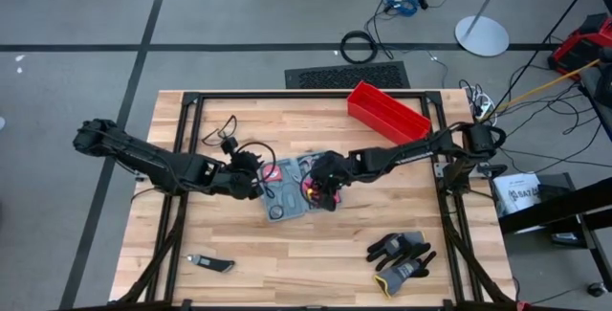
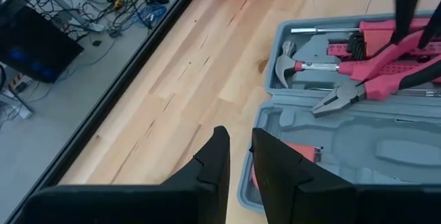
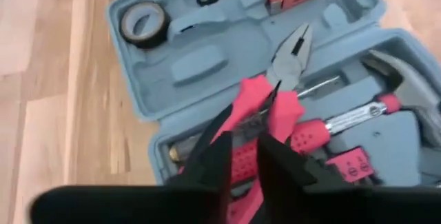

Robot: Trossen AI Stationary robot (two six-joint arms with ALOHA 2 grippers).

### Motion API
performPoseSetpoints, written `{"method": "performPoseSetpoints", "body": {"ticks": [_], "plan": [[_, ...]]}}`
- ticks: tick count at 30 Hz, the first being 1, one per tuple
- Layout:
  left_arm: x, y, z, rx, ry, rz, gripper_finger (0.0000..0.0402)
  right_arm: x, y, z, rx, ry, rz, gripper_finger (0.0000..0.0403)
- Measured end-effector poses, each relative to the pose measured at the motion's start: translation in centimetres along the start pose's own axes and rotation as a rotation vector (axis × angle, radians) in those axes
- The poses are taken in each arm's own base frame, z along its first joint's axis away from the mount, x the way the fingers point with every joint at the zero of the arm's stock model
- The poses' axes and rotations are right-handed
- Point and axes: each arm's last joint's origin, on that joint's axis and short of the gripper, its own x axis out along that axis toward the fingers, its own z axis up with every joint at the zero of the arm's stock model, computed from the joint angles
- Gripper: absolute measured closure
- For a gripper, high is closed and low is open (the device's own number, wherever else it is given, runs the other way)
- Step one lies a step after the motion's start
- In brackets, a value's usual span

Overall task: Prefit tool cases
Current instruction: Remove the pliers from the toolbox

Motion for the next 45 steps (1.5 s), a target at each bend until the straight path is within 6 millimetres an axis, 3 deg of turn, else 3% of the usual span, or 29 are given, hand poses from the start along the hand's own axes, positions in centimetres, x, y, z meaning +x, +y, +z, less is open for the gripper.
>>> {"method": "performPoseSetpoints", "body": {"ticks": [7, 13, 17, 21, 32, 40, 45], "plan": [[0.0, 0.0, 0.0, -0.001, -0.001, 0.000, 0.0333, 1.1, -0.3, -0.6, 0.001, 0.039, -0.048, 0.0251], [0.0, 0.0, 0.0, -0.001, -0.001, 0.000, 0.0333, 2.9, -0.5, -1.5, 0.013, 0.088, -0.059, 0.0235], [0.0, 0.0, 0.0, -0.003, -0.002, -0.001, 0.0333, 3.7, -0.6, -1.7, 0.027, 0.094, -0.067, 0.0259], [0.0, 0.0, 0.0, -0.002, -0.001, 0.000, 0.0333, 3.6, -0.5, -1.5, 0.014, 0.075, -0.024, 0.0354], [0.0, 0.0, 0.0, -0.002, -0.001, 0.000, 0.0333, -0.6, 0.7, 0.1, 0.040, -0.020, -0.015, 0.0363], [0.0, 0.0, -0.1, -0.020, 0.004, 0.000, 0.0333, -5.7, -1.3, -2.7, 0.209, 0.189, -0.488, 0.0363], [-0.1, -0.1, -0.1, -0.020, 0.003, -0.002, 0.0333, -5.8, -1.7, -4.1, 0.276, 0.233, -0.573, 0.0363]]}}
